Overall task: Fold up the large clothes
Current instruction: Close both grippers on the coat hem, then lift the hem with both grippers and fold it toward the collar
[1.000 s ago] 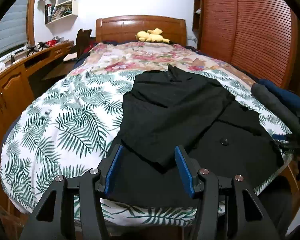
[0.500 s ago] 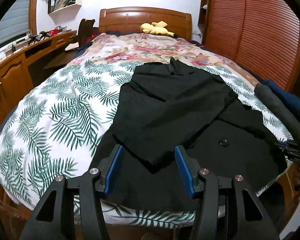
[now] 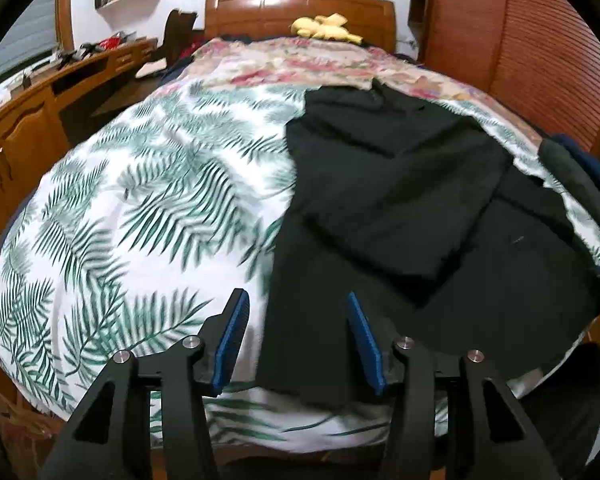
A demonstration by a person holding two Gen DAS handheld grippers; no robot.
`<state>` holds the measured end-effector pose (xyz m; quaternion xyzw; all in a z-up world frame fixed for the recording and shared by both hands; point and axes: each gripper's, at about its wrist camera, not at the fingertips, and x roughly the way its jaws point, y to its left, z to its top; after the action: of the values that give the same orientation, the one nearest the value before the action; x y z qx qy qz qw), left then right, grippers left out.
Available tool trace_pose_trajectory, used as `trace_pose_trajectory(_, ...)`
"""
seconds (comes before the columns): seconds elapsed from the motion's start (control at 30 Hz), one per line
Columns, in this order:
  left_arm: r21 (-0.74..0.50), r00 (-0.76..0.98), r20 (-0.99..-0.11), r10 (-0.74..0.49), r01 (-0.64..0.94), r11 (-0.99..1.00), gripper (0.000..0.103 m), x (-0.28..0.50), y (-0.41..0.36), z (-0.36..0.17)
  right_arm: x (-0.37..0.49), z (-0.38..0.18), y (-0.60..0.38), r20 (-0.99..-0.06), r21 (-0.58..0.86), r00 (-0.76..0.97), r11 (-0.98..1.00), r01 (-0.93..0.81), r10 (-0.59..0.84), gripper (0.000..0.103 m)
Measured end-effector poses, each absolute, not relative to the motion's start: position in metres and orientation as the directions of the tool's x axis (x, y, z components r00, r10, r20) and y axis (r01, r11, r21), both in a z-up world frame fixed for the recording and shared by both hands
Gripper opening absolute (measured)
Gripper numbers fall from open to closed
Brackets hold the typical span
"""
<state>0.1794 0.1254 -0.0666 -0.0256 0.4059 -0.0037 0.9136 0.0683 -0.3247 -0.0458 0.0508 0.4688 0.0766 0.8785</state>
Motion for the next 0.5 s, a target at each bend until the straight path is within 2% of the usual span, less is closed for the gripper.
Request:
trace_pose_trajectory(0.07, -0.069, 0.660, -0.750, -0.045, -0.011, 0.998, 0.049, 0.179, 0.134, -0.073, 0.069, -0.046, -0.324, -0.821, 0.160, 0.546, 0.985, -0.063, 0.168, 0.022)
trace_pose_trajectory(0.13, -0.116, 0.662, -0.743, -0.098, 0.017, 0.993, 0.041, 0.176, 0.139, -0.076, 0.068, -0.046, -0.323, -0.824, 0.164, 0.545, 0.986, -0.036, 0.157, 0.022)
trace_pose_trajectory(0.2, -0.148, 0.662, -0.735, -0.144, 0.051, 0.988, 0.026, 0.174, 0.139, -0.078, 0.067, -0.045, -0.321, -0.824, 0.166, 0.547, 0.986, -0.017, 0.148, 0.022)
trace_pose_trajectory(0.27, -0.173, 0.660, -0.730, -0.178, 0.074, 0.982, 0.021, 0.172, 0.137, -0.079, 0.067, -0.040, -0.317, -0.807, 0.198, 0.562, 0.980, -0.028, 0.180, 0.022)
trace_pose_trajectory(0.33, -0.178, 0.663, -0.725, -0.189, 0.086, 0.980, 0.021, 0.168, 0.135, -0.079, 0.066, -0.033, -0.308, -0.784, 0.217, 0.584, 0.974, -0.059, 0.210, 0.022)
trace_pose_trajectory(0.5, -0.184, 0.667, -0.721, -0.186, 0.075, 0.980, 0.021, 0.162, 0.136, -0.083, 0.071, -0.025, -0.296, -0.805, 0.156, 0.572, 0.986, -0.052, 0.157, 0.022)
